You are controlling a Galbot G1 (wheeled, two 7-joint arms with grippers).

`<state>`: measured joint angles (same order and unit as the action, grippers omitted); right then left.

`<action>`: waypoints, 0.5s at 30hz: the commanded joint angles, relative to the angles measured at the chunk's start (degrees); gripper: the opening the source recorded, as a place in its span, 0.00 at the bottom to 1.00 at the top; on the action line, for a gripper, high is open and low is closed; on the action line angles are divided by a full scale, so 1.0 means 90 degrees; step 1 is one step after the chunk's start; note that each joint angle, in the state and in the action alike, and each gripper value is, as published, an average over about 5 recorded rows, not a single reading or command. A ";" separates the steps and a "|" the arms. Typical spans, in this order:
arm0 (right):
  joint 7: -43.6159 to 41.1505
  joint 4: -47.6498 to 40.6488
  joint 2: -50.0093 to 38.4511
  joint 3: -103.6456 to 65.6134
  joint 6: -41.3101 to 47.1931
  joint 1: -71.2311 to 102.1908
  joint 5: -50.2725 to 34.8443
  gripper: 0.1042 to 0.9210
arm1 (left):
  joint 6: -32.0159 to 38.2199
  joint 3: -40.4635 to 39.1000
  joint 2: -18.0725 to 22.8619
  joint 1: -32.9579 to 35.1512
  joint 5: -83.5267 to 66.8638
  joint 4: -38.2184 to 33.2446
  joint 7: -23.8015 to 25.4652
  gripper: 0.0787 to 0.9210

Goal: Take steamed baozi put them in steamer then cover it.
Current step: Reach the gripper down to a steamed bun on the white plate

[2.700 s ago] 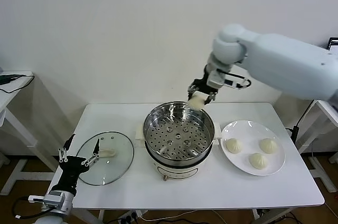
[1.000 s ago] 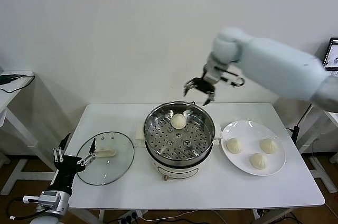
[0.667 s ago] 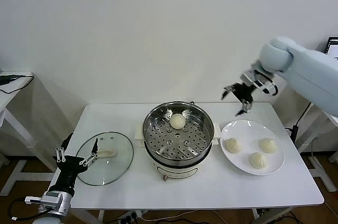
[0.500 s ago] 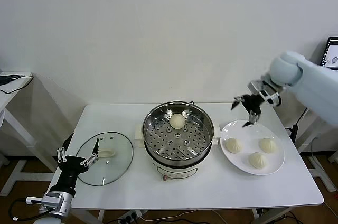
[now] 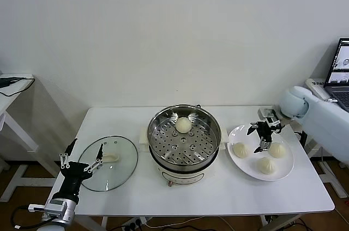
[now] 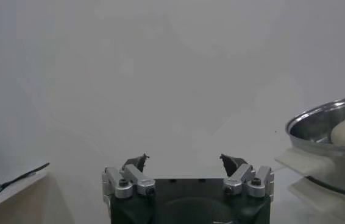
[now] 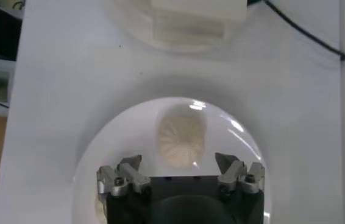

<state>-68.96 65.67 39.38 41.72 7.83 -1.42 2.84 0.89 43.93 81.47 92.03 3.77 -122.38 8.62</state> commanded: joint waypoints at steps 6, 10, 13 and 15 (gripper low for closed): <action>0.0390 -0.0648 0.0730 -0.0387 0.0167 0.0526 0.0459 0.88 | 0.0031 0.0025 0.0015 -0.0010 0.0012 0.0076 0.0007 0.88; 0.0453 -0.0795 0.0930 -0.0408 0.0133 0.0557 0.0504 0.88 | 0.0036 0.0055 0.0006 -0.0026 0.0008 0.0108 0.0013 0.88; 0.0472 -0.0860 0.1015 -0.0423 0.0118 0.0577 0.0563 0.88 | 0.0035 0.0055 0.0002 -0.0040 0.0006 0.0116 0.0016 0.88; 0.0470 -0.0882 0.1038 -0.0419 0.0110 0.0583 0.0589 0.88 | 0.0036 0.0054 0.0002 -0.0052 0.0006 0.0133 0.0016 0.88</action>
<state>-65.63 59.82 45.96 38.77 8.54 2.77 6.66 1.20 44.40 81.50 91.68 3.81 -121.46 8.74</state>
